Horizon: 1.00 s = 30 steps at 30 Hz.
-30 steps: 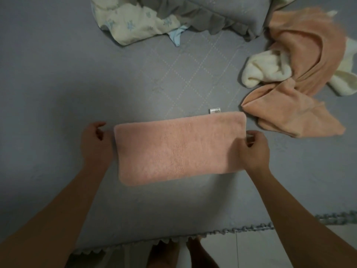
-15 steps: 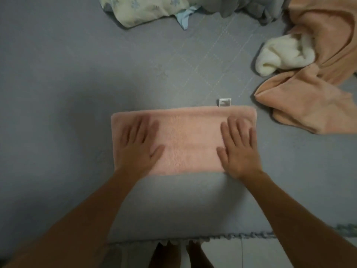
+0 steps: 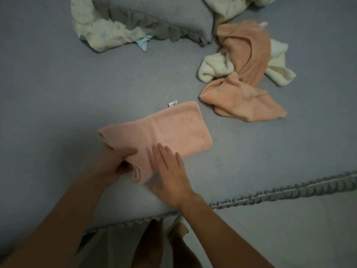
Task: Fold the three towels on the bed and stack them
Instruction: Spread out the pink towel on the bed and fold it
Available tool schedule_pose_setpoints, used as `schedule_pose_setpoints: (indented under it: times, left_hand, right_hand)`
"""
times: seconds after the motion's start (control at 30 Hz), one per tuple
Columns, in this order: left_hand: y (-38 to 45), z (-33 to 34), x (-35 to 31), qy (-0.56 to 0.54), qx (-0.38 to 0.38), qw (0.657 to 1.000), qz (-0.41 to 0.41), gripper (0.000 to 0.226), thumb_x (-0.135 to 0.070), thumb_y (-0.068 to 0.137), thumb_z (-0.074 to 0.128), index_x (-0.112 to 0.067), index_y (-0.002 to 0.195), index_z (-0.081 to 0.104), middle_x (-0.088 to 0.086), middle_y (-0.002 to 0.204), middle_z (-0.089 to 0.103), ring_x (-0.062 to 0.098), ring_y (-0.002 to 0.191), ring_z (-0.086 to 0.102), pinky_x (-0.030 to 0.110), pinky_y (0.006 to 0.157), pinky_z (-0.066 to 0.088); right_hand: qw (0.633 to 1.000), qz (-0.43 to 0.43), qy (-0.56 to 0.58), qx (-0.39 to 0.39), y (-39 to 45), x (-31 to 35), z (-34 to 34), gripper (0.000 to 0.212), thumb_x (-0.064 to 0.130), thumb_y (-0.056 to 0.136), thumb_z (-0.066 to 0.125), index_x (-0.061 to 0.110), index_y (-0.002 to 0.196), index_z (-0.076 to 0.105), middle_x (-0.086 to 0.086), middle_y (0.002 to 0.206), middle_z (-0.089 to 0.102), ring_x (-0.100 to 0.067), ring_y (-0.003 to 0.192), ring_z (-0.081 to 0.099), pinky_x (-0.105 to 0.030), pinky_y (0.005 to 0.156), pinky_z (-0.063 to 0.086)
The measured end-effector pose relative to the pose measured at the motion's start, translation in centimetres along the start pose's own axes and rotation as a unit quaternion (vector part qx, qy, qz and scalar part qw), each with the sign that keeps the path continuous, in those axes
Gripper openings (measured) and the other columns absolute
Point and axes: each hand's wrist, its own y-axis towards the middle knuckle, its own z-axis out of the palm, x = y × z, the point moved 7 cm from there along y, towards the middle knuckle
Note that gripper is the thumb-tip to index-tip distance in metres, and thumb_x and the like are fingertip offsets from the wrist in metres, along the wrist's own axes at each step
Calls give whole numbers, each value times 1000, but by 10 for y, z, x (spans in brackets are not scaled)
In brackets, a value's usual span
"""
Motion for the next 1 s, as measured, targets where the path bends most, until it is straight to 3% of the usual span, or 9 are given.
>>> schedule_pose_setpoints:
  times: [0.17,0.27,0.33,0.43,0.53,0.63,0.77,0.9,1.0]
  left_hand:
    - [-64,70,6,-47,102,994,-11,13,-11,77,74,-14,90,72,10,84,76,21,69,74,29,55,57]
    - [-80,75,-6,81,102,989,73,89,-27,58,88,-32,135,45,8,117,66,23,87,74,35,61,57]
    - [-84,74,-25,313,67,925,205,117,-38,49,89,-46,145,22,-1,142,40,20,119,59,42,83,55]
    - [-92,110,-24,478,176,804,305,75,-51,53,81,-55,119,44,-5,147,39,12,139,34,42,112,35]
    - [-84,145,4,448,270,812,260,36,-37,69,77,-45,95,54,-20,112,65,1,103,59,35,92,49]
    - [-53,164,24,450,248,820,254,16,-33,76,67,-36,87,55,-20,77,64,2,66,57,31,66,49]
    - [-8,178,36,414,211,850,250,21,-48,73,64,-40,92,59,-15,85,60,9,73,55,24,66,44]
    - [16,183,51,468,241,809,262,41,-55,63,77,-31,95,63,-18,112,50,-12,101,50,10,82,41]
    - [24,180,59,537,245,772,235,46,-49,69,74,-19,102,64,-11,104,59,5,89,57,21,71,41]
  right_hand:
    - [933,99,292,-186,-43,-8,-51,52,21,78,73,12,127,57,-4,123,63,-19,112,60,-41,100,46]
    - [912,107,353,-180,-67,-33,-91,31,16,77,73,23,106,65,-1,104,69,-11,94,66,-28,84,52]
    - [921,116,352,-122,-79,-52,-110,29,18,74,73,32,97,64,-2,100,69,-9,91,64,-21,83,48]
    - [876,181,448,-11,-103,-89,-114,38,11,70,70,21,106,72,-4,107,74,-17,101,67,-33,88,51]
    - [830,244,501,-26,-125,-126,-108,39,12,70,64,19,108,70,-9,109,72,-24,105,66,-39,90,51]
    - [815,338,459,-102,-139,-164,-91,26,24,79,63,24,104,69,-1,103,73,-21,100,66,-43,92,53]
    - [809,398,406,-149,-124,-196,-71,15,36,83,59,27,94,64,6,94,70,-13,89,64,-35,78,54]
    - [864,346,330,-157,-79,-212,-75,9,41,90,56,33,89,59,19,83,63,4,75,57,-17,62,39]
    - [895,291,299,-156,-49,-213,-85,12,39,93,51,37,100,60,22,89,63,-2,83,59,-16,69,40]
